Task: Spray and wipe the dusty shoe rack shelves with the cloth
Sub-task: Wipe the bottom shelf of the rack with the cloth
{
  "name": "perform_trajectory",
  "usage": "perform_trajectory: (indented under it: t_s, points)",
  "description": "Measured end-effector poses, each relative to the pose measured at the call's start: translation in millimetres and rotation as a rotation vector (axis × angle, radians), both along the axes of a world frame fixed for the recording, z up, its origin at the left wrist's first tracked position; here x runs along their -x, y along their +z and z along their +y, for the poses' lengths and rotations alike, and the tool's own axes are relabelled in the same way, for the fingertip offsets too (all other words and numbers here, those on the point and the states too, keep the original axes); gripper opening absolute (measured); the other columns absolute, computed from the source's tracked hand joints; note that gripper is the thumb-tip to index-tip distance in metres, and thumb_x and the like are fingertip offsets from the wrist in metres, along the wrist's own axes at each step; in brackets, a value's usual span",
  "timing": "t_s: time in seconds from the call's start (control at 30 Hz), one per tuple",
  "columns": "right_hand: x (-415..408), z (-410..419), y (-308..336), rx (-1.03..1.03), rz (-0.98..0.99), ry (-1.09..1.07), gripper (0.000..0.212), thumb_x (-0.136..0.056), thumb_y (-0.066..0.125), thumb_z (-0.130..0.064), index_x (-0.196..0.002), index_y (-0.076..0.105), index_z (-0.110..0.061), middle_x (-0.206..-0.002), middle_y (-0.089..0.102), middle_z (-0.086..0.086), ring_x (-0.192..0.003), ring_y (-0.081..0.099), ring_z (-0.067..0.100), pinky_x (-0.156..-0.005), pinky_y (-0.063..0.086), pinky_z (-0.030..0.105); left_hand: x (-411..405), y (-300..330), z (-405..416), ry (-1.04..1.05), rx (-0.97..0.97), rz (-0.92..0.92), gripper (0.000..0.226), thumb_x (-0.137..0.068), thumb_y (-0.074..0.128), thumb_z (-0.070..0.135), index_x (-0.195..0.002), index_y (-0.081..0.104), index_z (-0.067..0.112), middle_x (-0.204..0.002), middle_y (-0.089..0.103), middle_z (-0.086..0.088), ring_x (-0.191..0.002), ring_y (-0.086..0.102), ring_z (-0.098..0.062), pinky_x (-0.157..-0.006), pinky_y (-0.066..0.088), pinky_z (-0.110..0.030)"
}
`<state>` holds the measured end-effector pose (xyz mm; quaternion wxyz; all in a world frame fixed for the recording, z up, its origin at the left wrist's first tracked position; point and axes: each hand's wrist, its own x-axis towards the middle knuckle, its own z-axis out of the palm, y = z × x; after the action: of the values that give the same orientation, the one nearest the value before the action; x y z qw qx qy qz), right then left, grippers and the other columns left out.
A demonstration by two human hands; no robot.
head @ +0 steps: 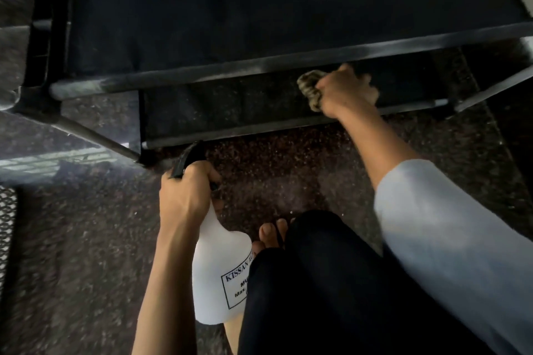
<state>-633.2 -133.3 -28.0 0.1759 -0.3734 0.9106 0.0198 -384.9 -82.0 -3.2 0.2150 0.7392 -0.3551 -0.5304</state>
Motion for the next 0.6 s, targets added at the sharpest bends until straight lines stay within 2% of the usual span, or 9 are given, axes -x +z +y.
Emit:
perform_trajectory:
  t_s: [0.07, 0.1, 0.17, 0.23, 0.3, 0.37, 0.47, 0.6]
  points:
    - [-32, -14, 0, 0.050, -0.025, -0.023, 0.040, -0.095, 0.044, -0.030, -0.131, 0.049, -0.016, -0.138, 0.043, 0.012, -0.124, 0.043, 0.034, -0.098, 0.039, 0.041, 10, 3, 2, -0.023, 0.007, 0.015, 0.012, -0.071, 0.055, 0.016, -0.073, 0.063, 0.007, -0.071, 0.058, -0.006, -0.049, 0.058, -0.011, -0.056, 0.039, -0.030]
    - [-50, -18, -3, 0.086, -0.055, 0.080, 0.038, -0.093, 0.048, -0.031, -0.128, 0.051, -0.017, -0.135, 0.047, 0.011, -0.122, 0.045, 0.034, -0.096, 0.041, 0.040, 15, 3, 2, -0.029, 0.011, 0.013, 0.010, -0.075, 0.055, 0.012, -0.074, 0.063, 0.006, -0.072, 0.058, -0.005, -0.045, 0.056, -0.008, -0.051, 0.039, -0.028]
    - [-82, -19, -10, 0.120, -0.118, 0.408, 0.034, -0.092, 0.051, -0.031, -0.125, 0.053, -0.022, -0.134, 0.047, 0.007, -0.120, 0.045, 0.035, -0.097, 0.043, 0.041, 25, 3, 4, -0.034, 0.013, -0.014, 0.010, -0.077, 0.055, 0.010, -0.070, 0.063, 0.009, -0.072, 0.058, -0.003, -0.055, 0.053, -0.015, -0.051, 0.039, -0.028]
    - [-93, -15, -11, 0.155, -0.108, 0.670, 0.033, -0.095, 0.047, -0.026, -0.127, 0.055, -0.029, -0.137, 0.040, 0.002, -0.122, 0.041, 0.034, -0.097, 0.041, 0.044, 35, 2, 7, -0.042, 0.027, -0.033, 0.013, -0.076, 0.056, 0.011, -0.063, 0.060, 0.014, -0.068, 0.056, -0.002, -0.062, 0.049, -0.019, -0.059, 0.037, -0.031]
    - [-84, -13, -15, 0.227, -0.090, 0.765, 0.034, -0.097, 0.042, -0.027, -0.128, 0.056, -0.033, -0.138, 0.039, -0.001, -0.124, 0.038, 0.030, -0.098, 0.040, 0.042, 43, 3, 10, -0.072, 0.030, -0.039, 0.016, -0.076, 0.056, 0.011, -0.060, 0.056, 0.013, -0.063, 0.054, -0.002, -0.062, 0.047, -0.021, -0.061, 0.037, -0.034]
    - [-64, -10, -19, 0.273, -0.089, 0.719, 0.034, -0.099, 0.038, -0.030, -0.128, 0.055, -0.031, -0.138, 0.041, -0.003, -0.126, 0.038, 0.027, -0.097, 0.037, 0.040, 49, 3, 11, -0.105, 0.042, -0.033, 0.013, -0.078, 0.056, 0.010, -0.066, 0.059, 0.009, -0.063, 0.053, -0.003, -0.061, 0.046, -0.019, -0.059, 0.037, -0.033]
    - [-15, -4, -27, 0.238, -0.042, 0.527, 0.033, -0.098, 0.040, -0.034, -0.127, 0.056, -0.030, -0.139, 0.045, -0.004, -0.128, 0.036, 0.025, -0.099, 0.031, 0.040, 56, 4, 10, -0.134, 0.053, -0.039, 0.011, -0.079, 0.055, 0.010, -0.075, 0.063, 0.004, -0.068, 0.057, -0.004, -0.061, 0.049, -0.017, -0.056, 0.037, -0.031]
    - [57, 21, -25, 0.166, 0.085, 0.250, 0.029, -0.095, 0.045, -0.028, -0.120, 0.061, -0.033, -0.136, 0.049, -0.006, -0.128, 0.033, 0.028, -0.104, 0.024, 0.045, 65, 3, 6, -0.138, 0.048, -0.037, 0.014, -0.079, 0.054, 0.007, -0.066, 0.061, 0.009, -0.070, 0.059, -0.001, -0.062, 0.052, -0.017, -0.057, 0.038, -0.030]
